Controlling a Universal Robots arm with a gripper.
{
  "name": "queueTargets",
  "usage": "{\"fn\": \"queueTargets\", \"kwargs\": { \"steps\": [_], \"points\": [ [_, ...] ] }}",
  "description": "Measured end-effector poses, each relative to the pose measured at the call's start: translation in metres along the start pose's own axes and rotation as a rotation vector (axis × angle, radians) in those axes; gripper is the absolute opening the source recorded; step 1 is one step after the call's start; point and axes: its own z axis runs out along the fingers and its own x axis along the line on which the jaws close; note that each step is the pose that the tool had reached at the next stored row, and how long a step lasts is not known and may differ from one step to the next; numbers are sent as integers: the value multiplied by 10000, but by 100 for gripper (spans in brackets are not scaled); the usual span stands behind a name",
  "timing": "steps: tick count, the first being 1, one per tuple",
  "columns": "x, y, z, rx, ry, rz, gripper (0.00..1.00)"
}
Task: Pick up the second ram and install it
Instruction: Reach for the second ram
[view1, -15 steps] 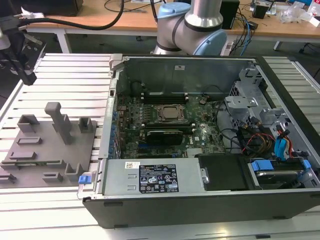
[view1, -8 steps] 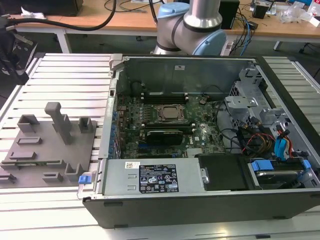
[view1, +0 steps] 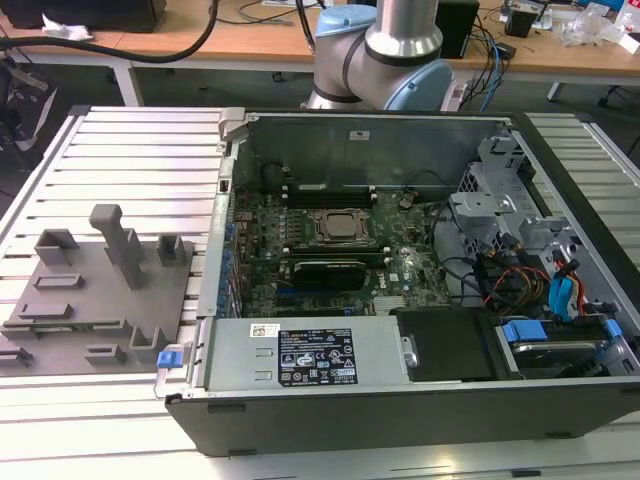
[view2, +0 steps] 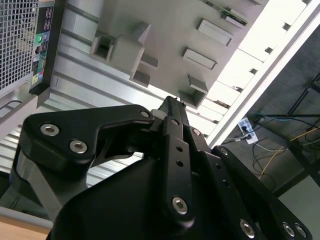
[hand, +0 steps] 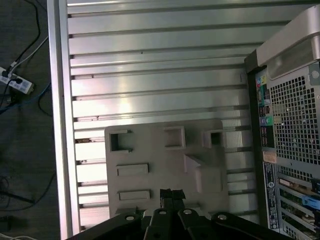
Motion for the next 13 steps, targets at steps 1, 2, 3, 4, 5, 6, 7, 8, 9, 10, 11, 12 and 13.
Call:
{"fn": "queueTargets", "kwargs": {
  "steps": [1,2,3,4,5,6,7,8,9,10,11,12,13],
  "points": [
    [2,-13,0,-1,0,1,11],
    [1,-31,-1,0,-1,1,11],
    [-1,-67,-2,-1,-1,1,11],
    [-2,-95,-4,0,0,1,11],
    [-2,-135,-5,0,0,1,11],
    [-3,-162,-6,0,0,1,11],
    [-3,-180,-6,0,-1,1,11],
    [-2,-191,-7,0,0,1,11],
    [-2,-206,-6,0,0,2,11],
    [-2,-217,-6,0,-1,1,11],
    [-2,-232,-7,0,0,1,11],
    [-2,-249,-7,0,0,1,11],
    [-1,-262,-7,0,0,0,11]
  ]
}}
